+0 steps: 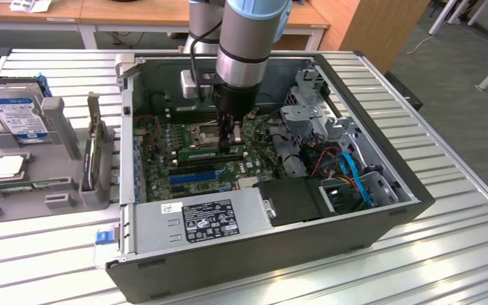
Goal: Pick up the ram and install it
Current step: 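Insert the ram into the slot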
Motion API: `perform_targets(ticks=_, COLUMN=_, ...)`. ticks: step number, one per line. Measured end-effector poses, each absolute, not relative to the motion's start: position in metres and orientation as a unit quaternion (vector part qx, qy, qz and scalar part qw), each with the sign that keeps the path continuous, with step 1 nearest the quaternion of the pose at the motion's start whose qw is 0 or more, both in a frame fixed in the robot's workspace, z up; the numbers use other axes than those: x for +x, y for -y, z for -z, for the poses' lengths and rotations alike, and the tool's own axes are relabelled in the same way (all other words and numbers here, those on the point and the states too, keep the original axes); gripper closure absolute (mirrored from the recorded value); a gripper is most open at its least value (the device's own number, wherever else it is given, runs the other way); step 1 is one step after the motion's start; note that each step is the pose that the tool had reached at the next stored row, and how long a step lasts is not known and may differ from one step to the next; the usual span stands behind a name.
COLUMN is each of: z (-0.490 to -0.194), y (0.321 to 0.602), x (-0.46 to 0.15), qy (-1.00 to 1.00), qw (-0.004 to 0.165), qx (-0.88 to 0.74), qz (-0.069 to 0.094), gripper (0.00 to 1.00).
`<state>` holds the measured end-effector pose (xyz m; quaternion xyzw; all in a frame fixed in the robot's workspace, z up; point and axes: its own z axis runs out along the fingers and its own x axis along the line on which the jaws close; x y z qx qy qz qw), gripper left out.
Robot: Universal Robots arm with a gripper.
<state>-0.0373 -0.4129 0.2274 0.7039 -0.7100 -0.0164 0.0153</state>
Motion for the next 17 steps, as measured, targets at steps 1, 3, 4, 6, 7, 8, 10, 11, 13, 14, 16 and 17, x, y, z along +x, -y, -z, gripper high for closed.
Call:
perform_targets(ticks=1, z=-0.2271, y=0.4129, x=-0.0373, qy=0.71, qw=0.015, qx=0.704, qz=0.016, gripper=0.88)
perform_targets(ticks=3, z=-0.2265, y=0.4129, x=-0.0373, qy=0.71, qw=0.015, qx=0.704, qz=0.016, gripper=0.88)
perform_targets(ticks=4, z=-0.2262, y=0.4129, x=-0.0373, qy=0.71, qw=0.015, qx=0.704, qz=0.016, gripper=0.88)
perform_targets(ticks=6, z=-0.2256, y=0.4129, x=-0.0373, qy=0.71, qw=0.015, qx=0.704, qz=0.016, gripper=0.88)
perform_targets(ticks=7, z=-0.2253, y=0.4129, x=-0.0373, qy=0.71, qw=0.015, qx=0.704, qz=0.016, gripper=0.88)
perform_targets(ticks=8, z=-0.2249, y=0.4129, x=-0.0373, qy=0.71, qw=0.015, qx=0.704, qz=0.016, gripper=0.88)
perform_targets(ticks=10, z=-0.224, y=0.4129, x=-0.0373, qy=0.71, qw=0.015, qx=0.704, qz=0.016, gripper=0.88)
perform_targets(ticks=11, z=-0.2236, y=0.4129, x=-0.0373, qy=0.71, qw=0.015, qx=0.704, qz=0.016, gripper=0.88)
perform_targets(ticks=13, z=-0.2228, y=0.4129, x=-0.0373, qy=0.71, qw=0.015, qx=0.704, qz=0.016, gripper=0.88)
perform_targets(ticks=14, z=-0.2227, y=0.4129, x=-0.0373, qy=0.71, qw=0.015, qx=0.704, qz=0.016, gripper=0.88)
perform_targets(ticks=16, z=-0.2227, y=0.4129, x=-0.0373, qy=0.71, qw=0.015, qx=0.704, qz=0.016, gripper=0.88)
perform_targets(ticks=17, z=-0.2226, y=0.4129, x=-0.0373, qy=0.71, qw=0.015, qx=0.704, qz=0.016, gripper=0.88)
